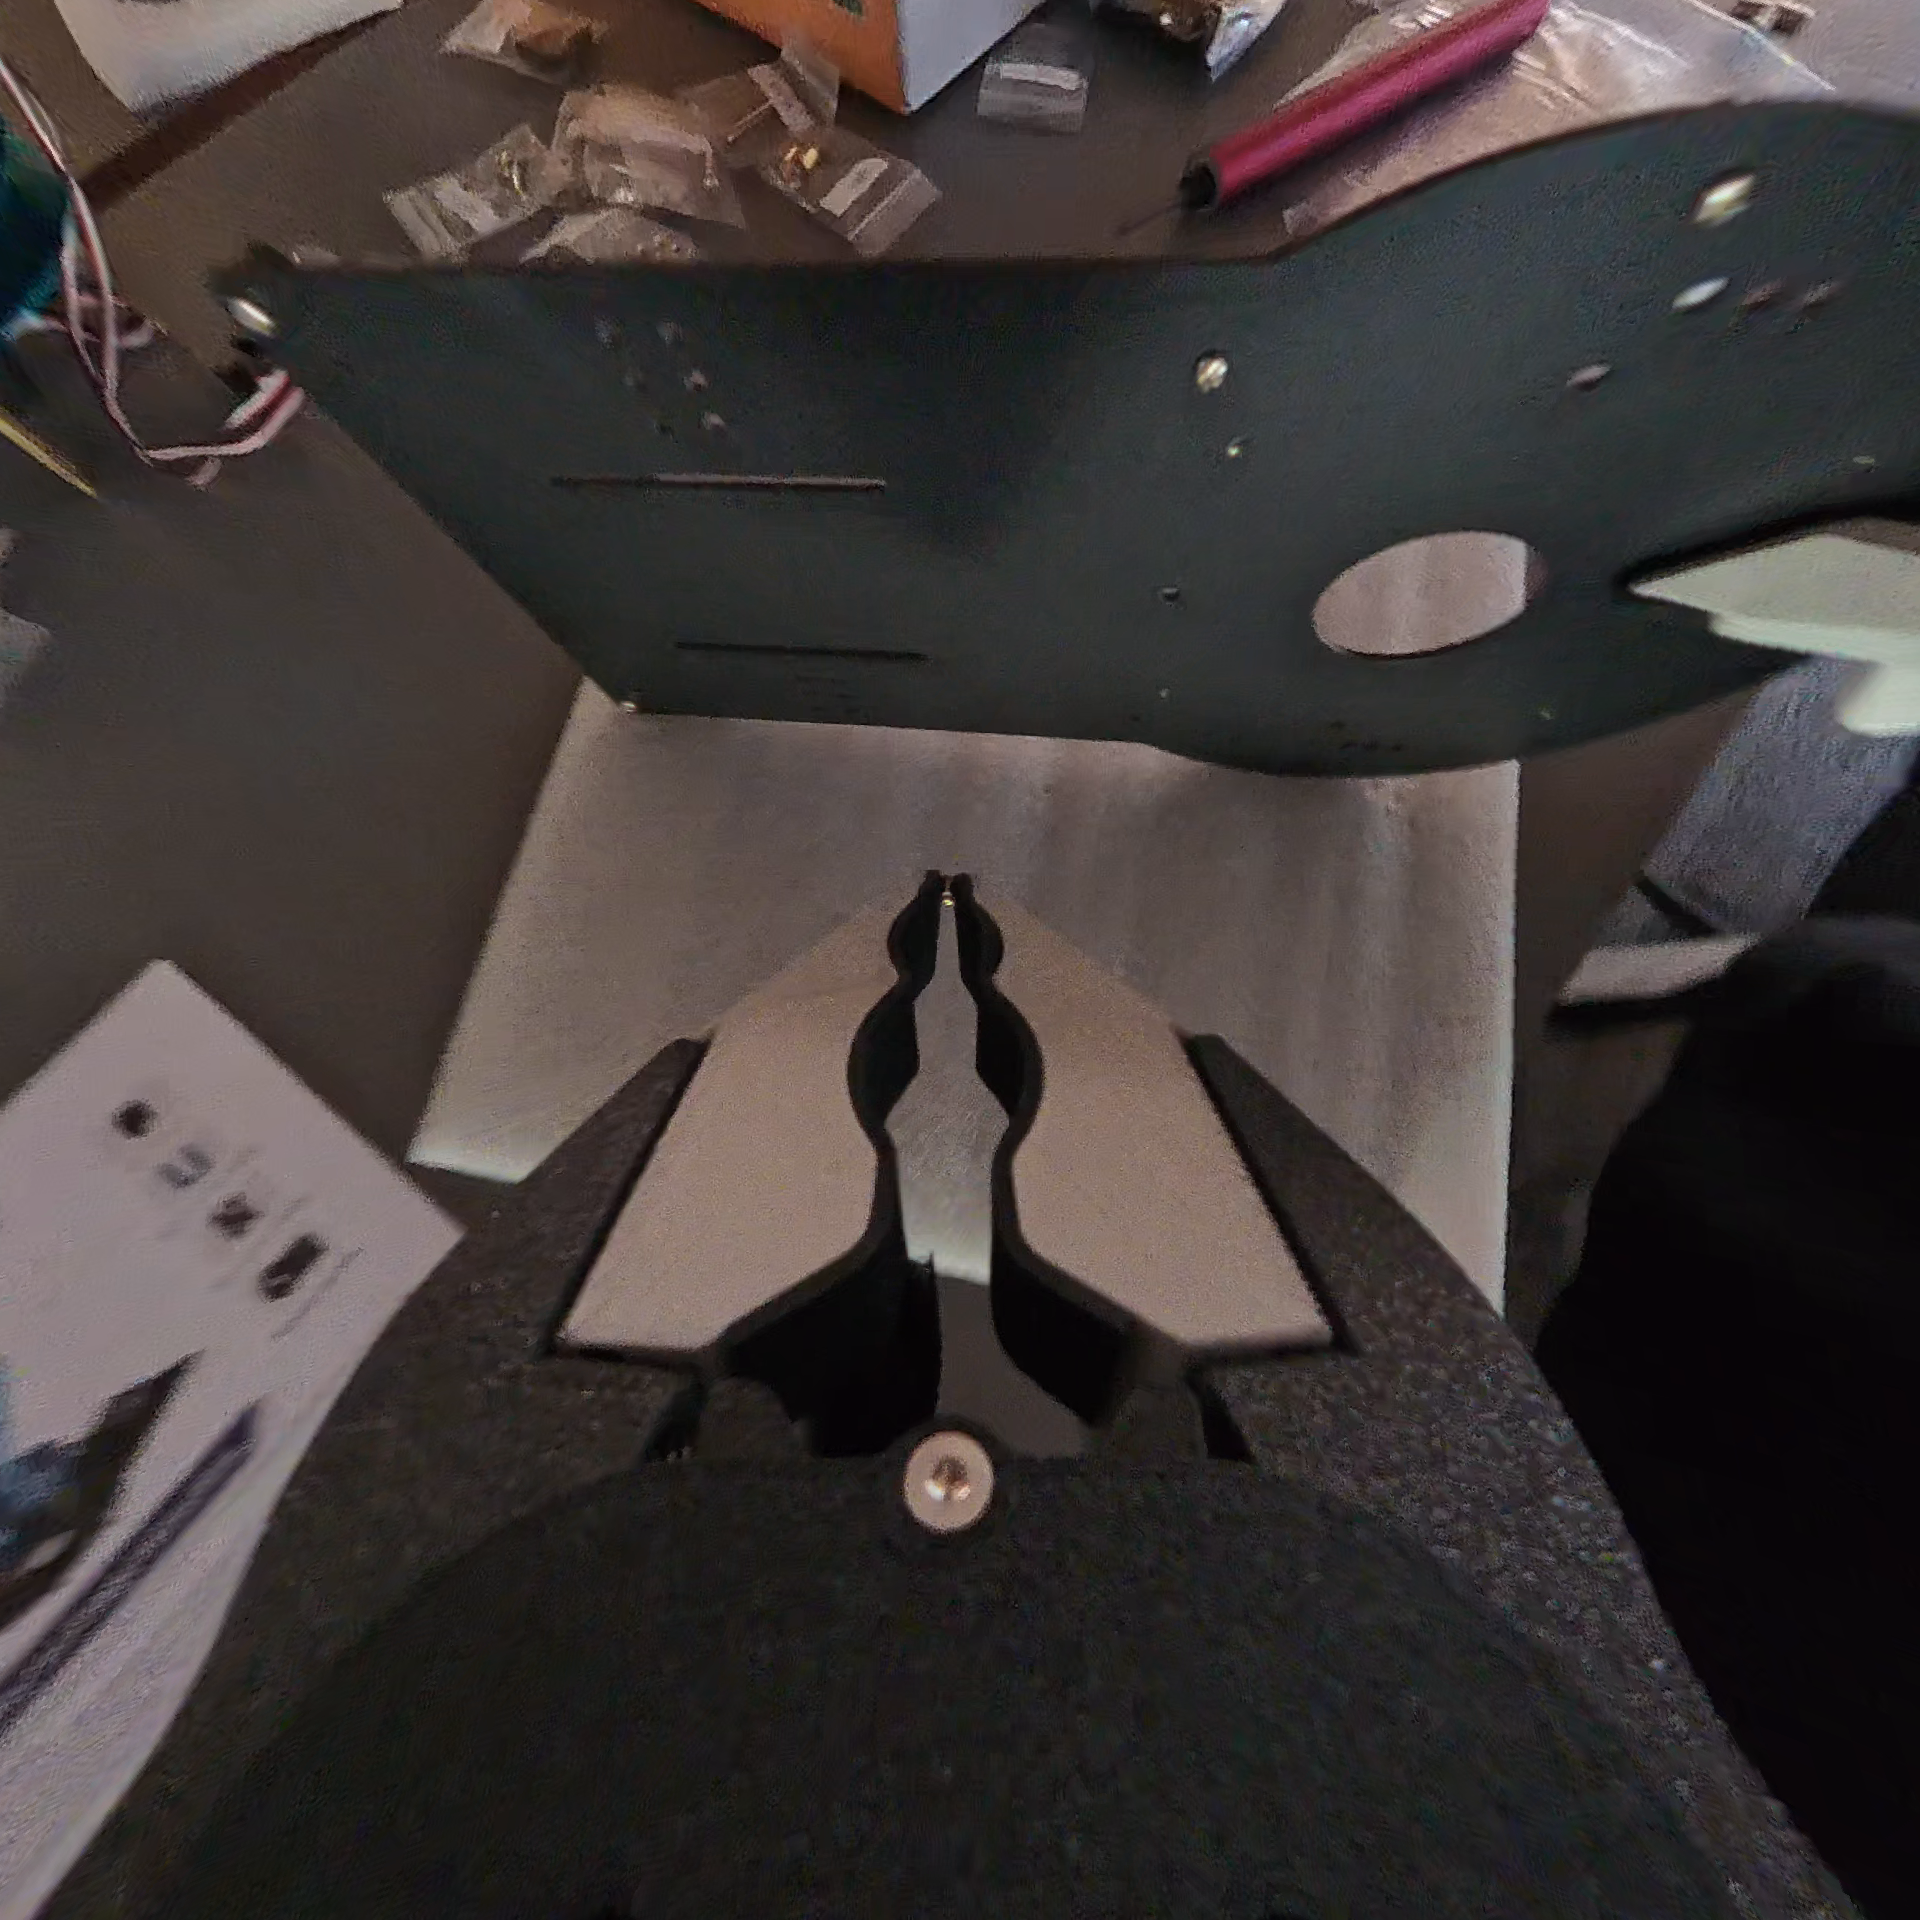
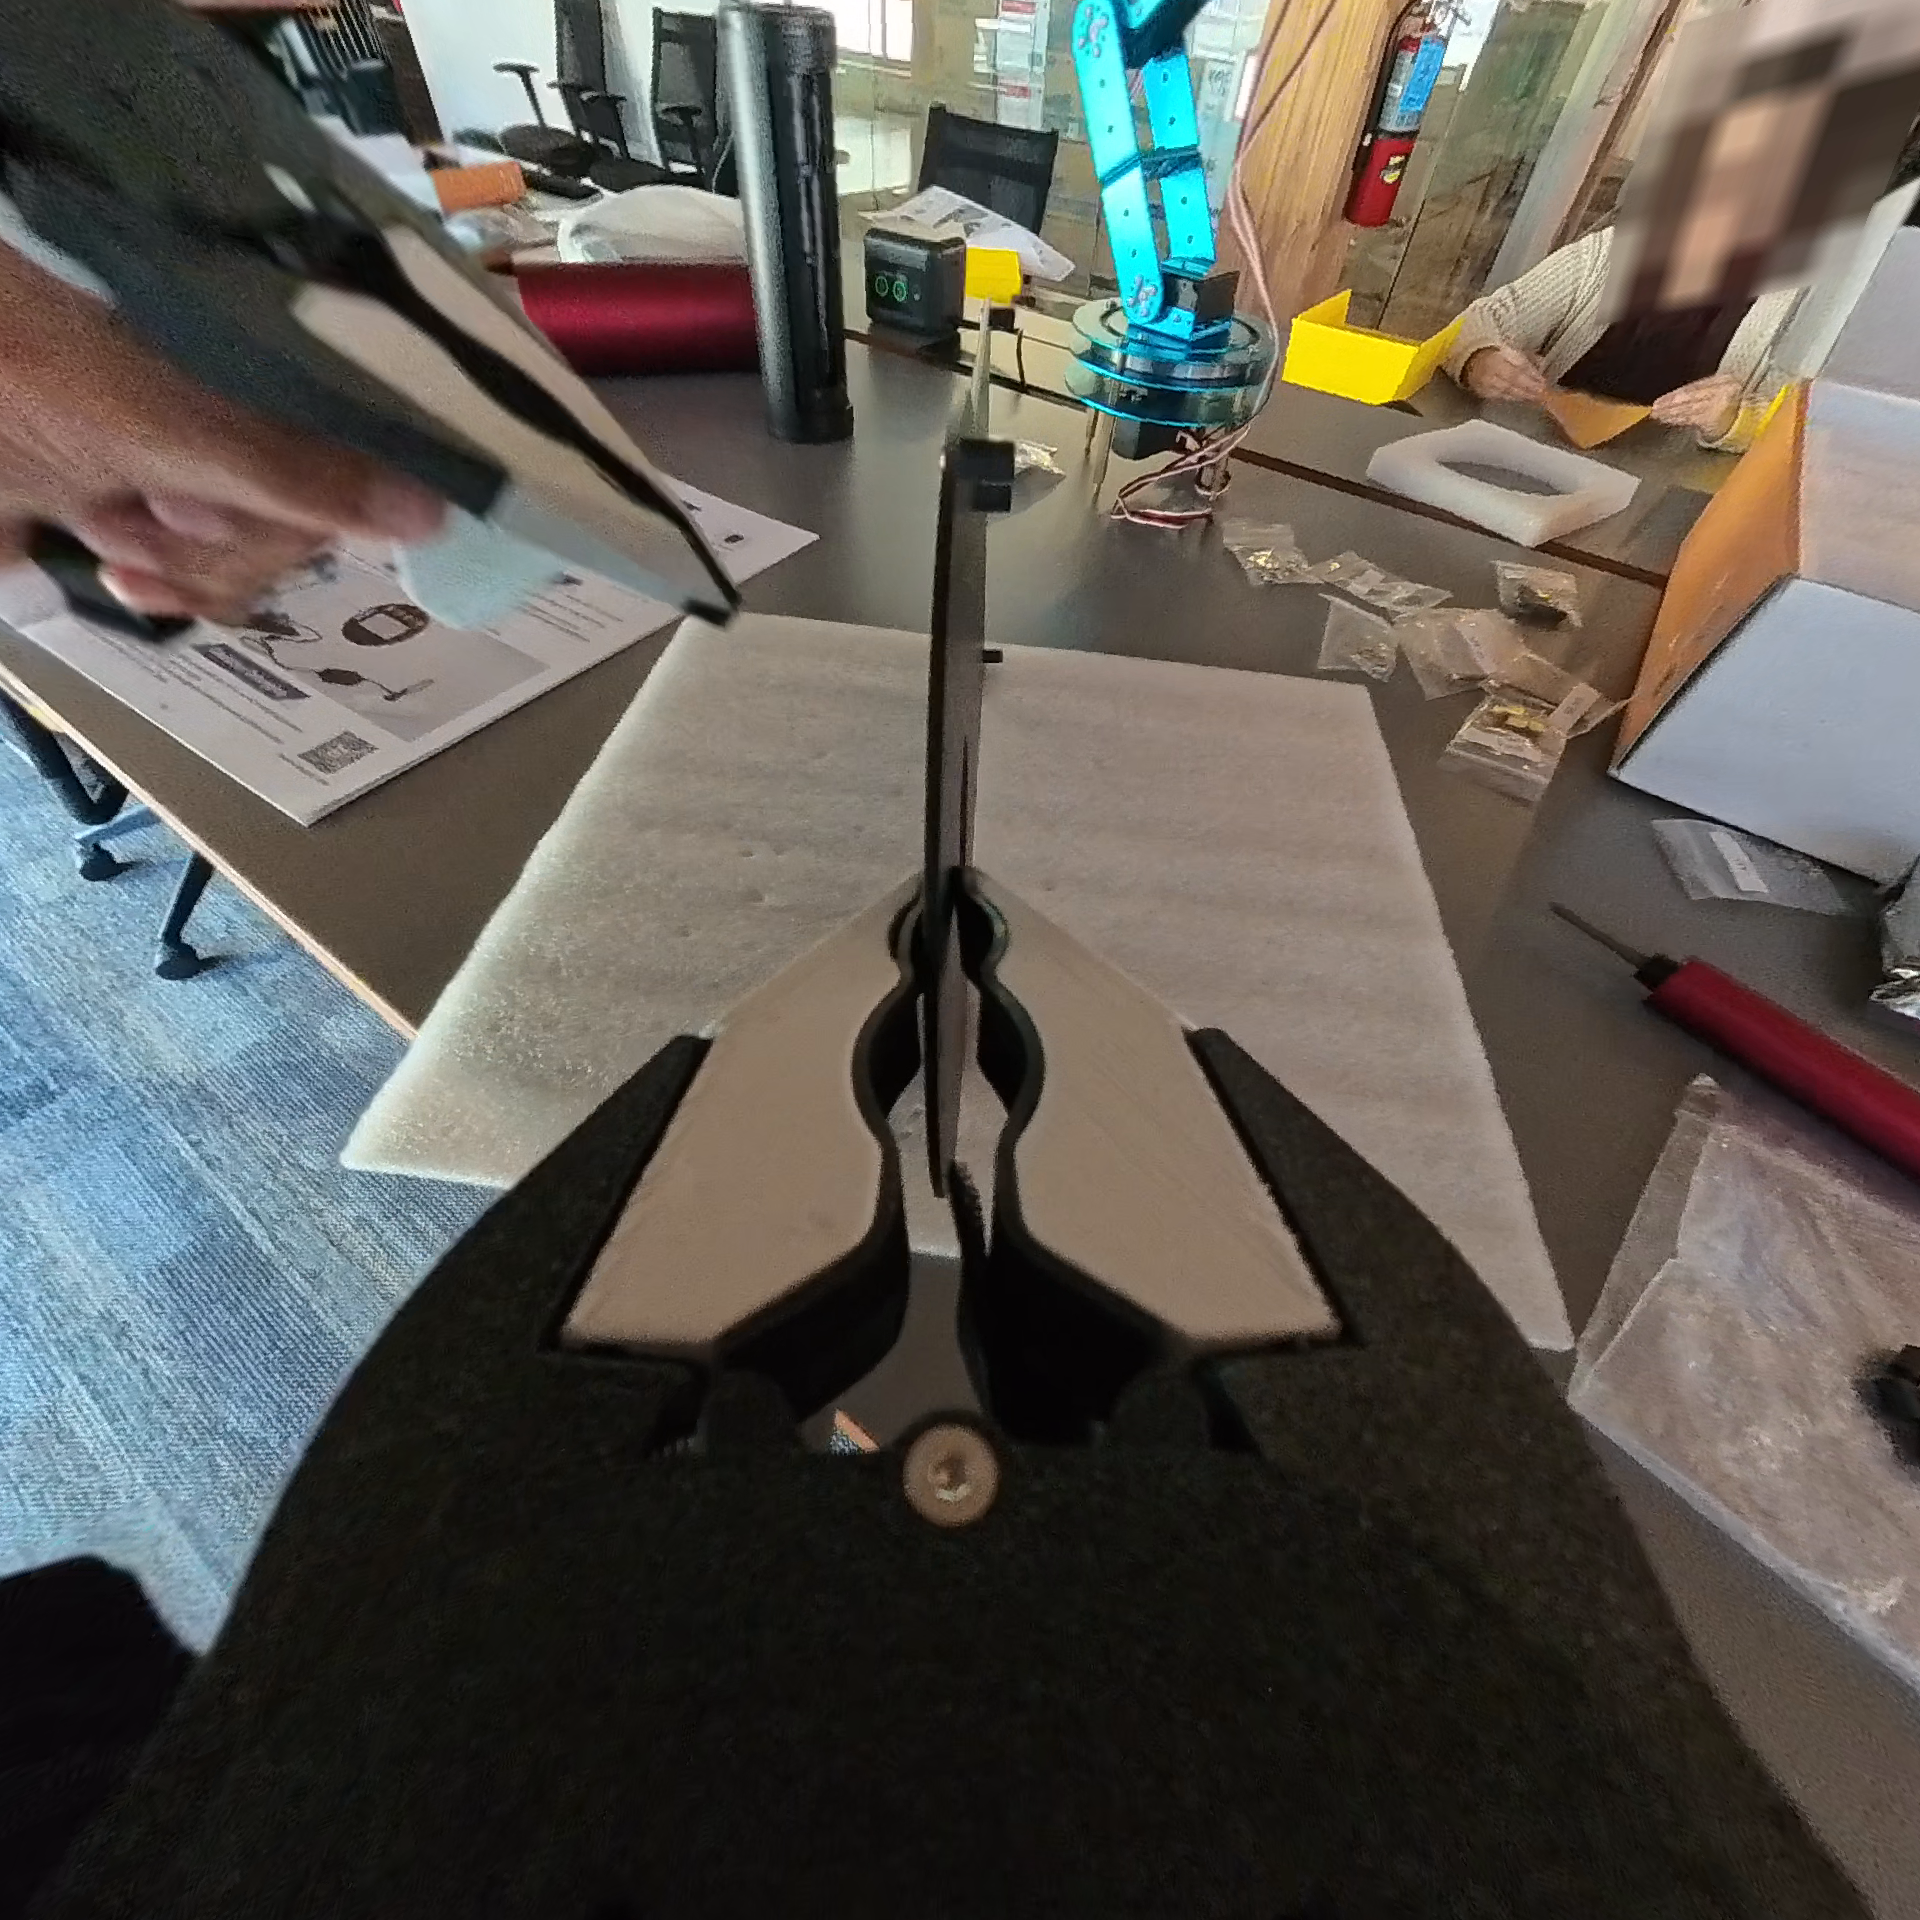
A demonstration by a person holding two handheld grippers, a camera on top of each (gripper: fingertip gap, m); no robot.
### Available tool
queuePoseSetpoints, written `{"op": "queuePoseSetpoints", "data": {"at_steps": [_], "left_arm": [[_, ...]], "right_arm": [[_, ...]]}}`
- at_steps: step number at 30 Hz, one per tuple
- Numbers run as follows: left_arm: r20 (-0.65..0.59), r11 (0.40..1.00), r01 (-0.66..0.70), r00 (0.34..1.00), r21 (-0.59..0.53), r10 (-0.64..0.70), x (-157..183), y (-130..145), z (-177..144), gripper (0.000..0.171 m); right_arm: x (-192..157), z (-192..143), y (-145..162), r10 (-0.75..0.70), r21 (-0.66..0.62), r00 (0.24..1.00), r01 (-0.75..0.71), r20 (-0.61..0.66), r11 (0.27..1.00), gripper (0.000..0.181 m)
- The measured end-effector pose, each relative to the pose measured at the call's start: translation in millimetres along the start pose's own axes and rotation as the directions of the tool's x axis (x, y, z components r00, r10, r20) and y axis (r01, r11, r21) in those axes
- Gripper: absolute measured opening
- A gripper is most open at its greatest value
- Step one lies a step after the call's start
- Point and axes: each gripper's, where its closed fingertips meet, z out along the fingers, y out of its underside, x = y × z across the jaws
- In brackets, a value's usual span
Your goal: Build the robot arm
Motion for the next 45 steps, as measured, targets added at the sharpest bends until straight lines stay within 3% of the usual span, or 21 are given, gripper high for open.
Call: {"op": "queuePoseSetpoints", "data": {"at_steps": [4,6,8,10,14,17,20,24,28,31,36,45], "left_arm": [[0.01,0.991,0.099,0.995,-0.091,-0.099,17.2,33.5,44.1,0.003],[0.059,0.981,0.147,0.988,-0.126,-0.141,20.7,50.4,52.4,0.003],[0.082,0.975,0.206,0.976,-0.078,-0.2,26.5,51.0,49.5,0.004],[0.024,0.959,0.277,0.961,-0.051,-0.277,43.4,50.0,46.7,0.03],[-0.14,0.938,0.343,0.932,0.043,-0.335,81.4,34.8,35.3,0.03],[-0.1,0.951,0.3,0.951,0.072,-0.293,76.9,32.5,24.5,0.03],[-0.032,0.979,0.201,0.979,0.021,-0.2,59.0,43.3,16.8,0.03],[-0.107,0.98,0.198,0.975,-0.007,-0.197,60.6,48.2,7.8,0.029],[-0.1,0.99,0.135,0.985,-0.045,-0.139,73.2,61.0,10.5,0.025],[-0.02,0.968,0.25,0.968,0.0,-0.25,70.5,52.0,22.4,0.024],[0.12,0.868,0.475,0.863,0.142,-0.492,79.8,41.6,30.0,0.024],[0.39,0.854,0.437,0.761,0.281,-0.518,63.8,42.7,38.6,0.026]], "right_arm": [[-3.6,1.8,0.0,-0.003,-0.012,1.0,0.003,0.009,1.0,0.001],[-2.4,3.2,-0.3,-0.034,-0.023,0.999,0.034,-0.005,0.999,0.001],[-0.4,3.9,-0.7,-0.02,-0.032,1.0,0.02,-0.008,0.999,0.001],[3.7,4.4,-0.9,0.031,-0.04,0.999,-0.031,0.007,0.999,0.001],[17.0,4.9,-0.2,0.089,-0.056,0.996,-0.088,0.02,0.995,0.001],[22.4,4.5,1.2,0.107,-0.054,0.994,-0.106,0.02,0.993,0.0],[18.6,4.3,-0.1,0.059,-0.042,0.998,-0.058,0.019,0.997,0.0],[8.3,5.0,-1.2,0.022,-0.039,0.999,-0.021,0.028,0.999,0.0],[8.9,5.2,-0.8,0.008,-0.048,1.0,-0.007,0.026,0.999,0.001],[7.3,5.4,-1.1,0.009,-0.047,1.0,-0.008,0.024,0.999,0.001],[5.2,5.4,-1.0,0.005,-0.044,1.0,-0.004,0.017,0.999,0.001],[5.0,5.3,-0.9,0.006,-0.046,1.0,-0.005,0.019,0.999,0.001]]}}
